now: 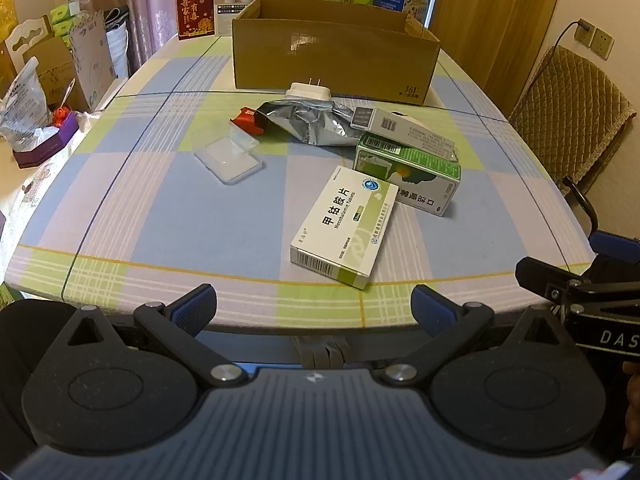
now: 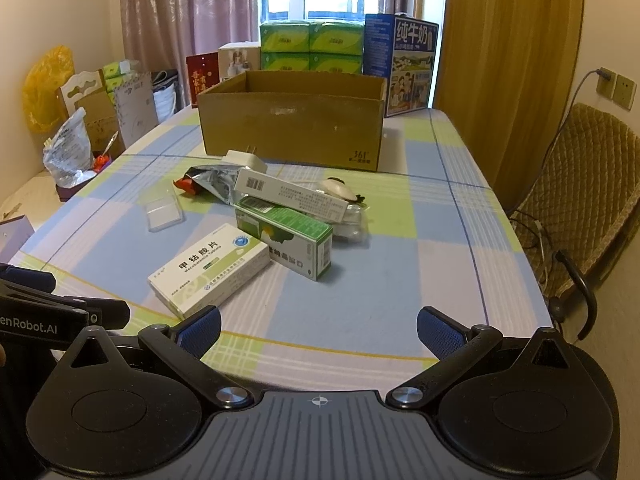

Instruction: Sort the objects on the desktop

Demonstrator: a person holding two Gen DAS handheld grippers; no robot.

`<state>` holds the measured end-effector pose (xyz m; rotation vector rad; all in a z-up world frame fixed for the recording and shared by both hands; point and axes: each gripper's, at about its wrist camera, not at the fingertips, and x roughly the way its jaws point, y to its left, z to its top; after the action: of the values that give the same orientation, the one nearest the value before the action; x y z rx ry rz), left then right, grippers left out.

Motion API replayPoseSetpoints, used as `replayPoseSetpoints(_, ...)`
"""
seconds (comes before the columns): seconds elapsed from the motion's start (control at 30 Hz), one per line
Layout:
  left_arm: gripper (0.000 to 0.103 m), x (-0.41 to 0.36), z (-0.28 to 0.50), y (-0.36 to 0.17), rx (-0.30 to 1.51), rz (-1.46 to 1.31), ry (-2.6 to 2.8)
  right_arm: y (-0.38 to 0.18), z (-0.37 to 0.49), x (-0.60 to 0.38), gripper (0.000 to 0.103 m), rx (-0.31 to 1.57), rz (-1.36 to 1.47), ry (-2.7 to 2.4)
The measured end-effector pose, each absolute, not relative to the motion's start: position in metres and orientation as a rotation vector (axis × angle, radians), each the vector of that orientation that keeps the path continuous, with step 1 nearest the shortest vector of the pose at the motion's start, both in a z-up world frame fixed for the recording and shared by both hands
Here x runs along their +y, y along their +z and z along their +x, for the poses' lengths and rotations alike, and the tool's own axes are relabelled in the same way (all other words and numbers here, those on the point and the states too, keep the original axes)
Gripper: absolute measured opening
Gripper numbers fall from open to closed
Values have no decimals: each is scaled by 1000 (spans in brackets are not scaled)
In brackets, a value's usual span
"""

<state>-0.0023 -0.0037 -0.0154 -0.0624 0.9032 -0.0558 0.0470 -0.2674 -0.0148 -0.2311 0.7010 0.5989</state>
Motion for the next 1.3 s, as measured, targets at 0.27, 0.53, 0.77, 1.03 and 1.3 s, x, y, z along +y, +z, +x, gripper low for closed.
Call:
replayPoseSetpoints(0.27,102,-4,-1,-16,906,-63,-53,-17,46,-267,101,700,-233,601)
replayPoseSetpoints(0.53,102,-3,-2,-16,908,-66,-49,-17,46,-267,101,702,-234,603)
replayPoseSetpoints(0.77,102,-4,-2,-16,907,-71,-56,-18,45,-267,101,703,-235,604)
replayPoseSetpoints(1.03,102,-3,1,-13,898,-61,-57,-18,47,-267,101,699,-246,612)
replayPoseSetpoints(1.3,102,1,22,-11,906,-6,-93,-16,61,-269,101,692,-278,651)
